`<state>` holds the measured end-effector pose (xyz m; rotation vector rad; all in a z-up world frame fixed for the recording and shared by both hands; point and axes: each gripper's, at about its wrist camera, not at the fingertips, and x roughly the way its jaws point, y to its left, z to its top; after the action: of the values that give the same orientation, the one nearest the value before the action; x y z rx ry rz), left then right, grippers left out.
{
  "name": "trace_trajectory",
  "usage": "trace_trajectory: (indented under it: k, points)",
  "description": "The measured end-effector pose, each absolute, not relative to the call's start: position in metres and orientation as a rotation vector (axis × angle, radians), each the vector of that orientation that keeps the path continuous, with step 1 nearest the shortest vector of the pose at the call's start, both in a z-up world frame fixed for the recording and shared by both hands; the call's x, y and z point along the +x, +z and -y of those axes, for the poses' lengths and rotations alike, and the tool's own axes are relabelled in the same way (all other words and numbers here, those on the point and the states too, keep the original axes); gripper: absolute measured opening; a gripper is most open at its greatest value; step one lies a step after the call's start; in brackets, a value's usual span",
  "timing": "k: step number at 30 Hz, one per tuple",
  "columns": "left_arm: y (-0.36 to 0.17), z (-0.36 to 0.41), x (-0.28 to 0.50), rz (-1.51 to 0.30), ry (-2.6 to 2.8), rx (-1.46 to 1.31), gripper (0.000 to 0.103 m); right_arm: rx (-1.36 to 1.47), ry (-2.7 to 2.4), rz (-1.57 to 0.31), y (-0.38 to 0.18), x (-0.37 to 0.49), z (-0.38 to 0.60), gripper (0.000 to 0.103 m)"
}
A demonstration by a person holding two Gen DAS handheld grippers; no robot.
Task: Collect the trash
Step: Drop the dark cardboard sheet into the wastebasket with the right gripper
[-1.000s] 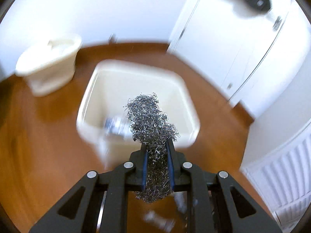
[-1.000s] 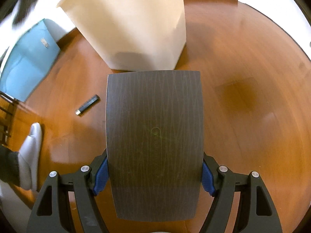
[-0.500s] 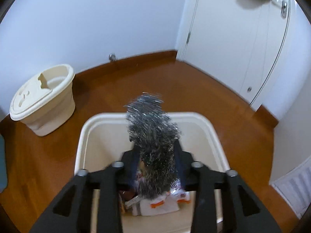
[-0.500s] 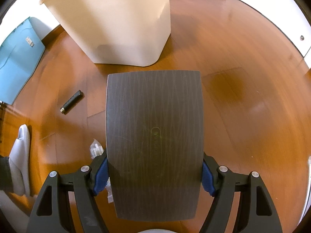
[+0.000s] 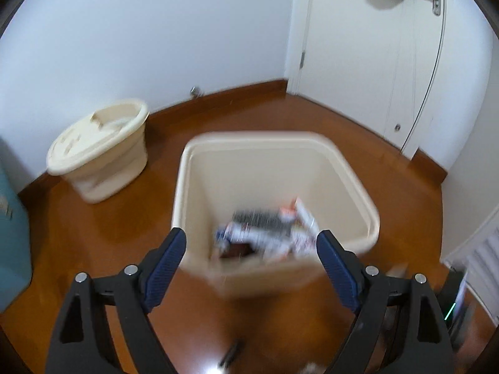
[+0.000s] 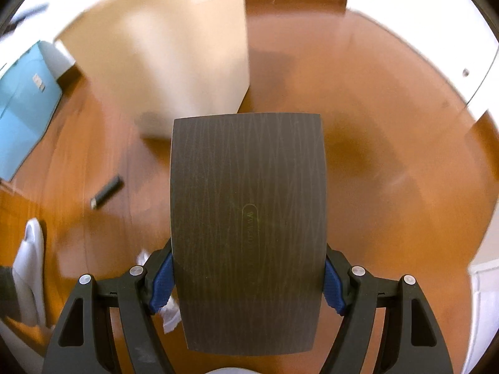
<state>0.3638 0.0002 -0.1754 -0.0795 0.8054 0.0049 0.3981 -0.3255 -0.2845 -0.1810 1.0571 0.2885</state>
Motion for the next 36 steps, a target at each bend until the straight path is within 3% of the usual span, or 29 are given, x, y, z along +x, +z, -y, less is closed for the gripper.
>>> trace_trajectory:
  k: [8, 13, 17, 19, 28, 36]
  points:
    - [-0.284, -0.012, 0.311, -1.098, 0.102, 0.022, 0.086, -0.078, 0.294, -0.723, -0.128, 0.430, 0.328, 0.078]
    - [-0.336, -0.018, 0.301, -1.270, 0.101, -0.026, 0.086, 0.028, 0.400, -0.590, -0.076, 0.452, 0.292, 0.078]
    - [-0.345, -0.013, 0.300, -1.303, 0.066, -0.034, 0.088, 0.026, 0.470, -0.609, -0.077, 0.486, 0.242, 0.078]
    - [-0.345, -0.011, 0.302, -1.302, 0.049, -0.025, 0.103, 0.003, 0.493, -0.645, -0.087, 0.506, 0.218, 0.078]
    - [-0.345, -0.013, 0.296, -1.284, 0.026, -0.031, 0.103, -0.060, 0.461, -0.874, -0.167, 0.565, 0.165, 0.081]
    - [-0.350, -0.012, 0.296, -1.302, 0.002, -0.022, 0.103, -0.014, 0.450, -0.817, -0.155, 0.547, 0.190, 0.083]
